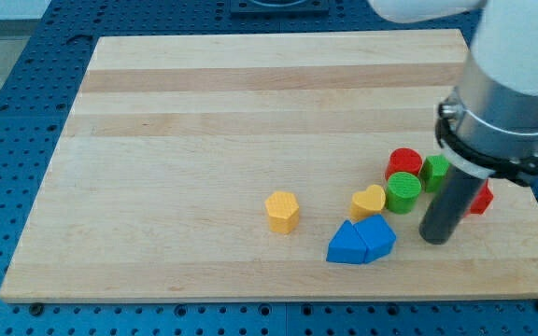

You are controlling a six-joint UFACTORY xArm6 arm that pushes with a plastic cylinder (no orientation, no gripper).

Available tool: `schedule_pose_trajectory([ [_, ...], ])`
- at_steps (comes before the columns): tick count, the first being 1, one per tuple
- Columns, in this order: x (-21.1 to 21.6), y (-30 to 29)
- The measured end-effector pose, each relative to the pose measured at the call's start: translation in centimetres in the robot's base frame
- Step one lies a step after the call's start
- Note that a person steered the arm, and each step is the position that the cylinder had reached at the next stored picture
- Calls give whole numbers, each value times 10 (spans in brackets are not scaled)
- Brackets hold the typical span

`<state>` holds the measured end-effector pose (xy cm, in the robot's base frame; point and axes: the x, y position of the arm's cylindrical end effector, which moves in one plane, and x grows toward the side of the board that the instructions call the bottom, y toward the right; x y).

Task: Slide the blue cube along with blue triangle below the yellow hexagon

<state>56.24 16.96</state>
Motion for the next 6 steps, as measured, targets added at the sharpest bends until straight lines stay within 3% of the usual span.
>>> schedule_pose_trajectory([
  [2, 8, -27],
  [6, 6, -139],
])
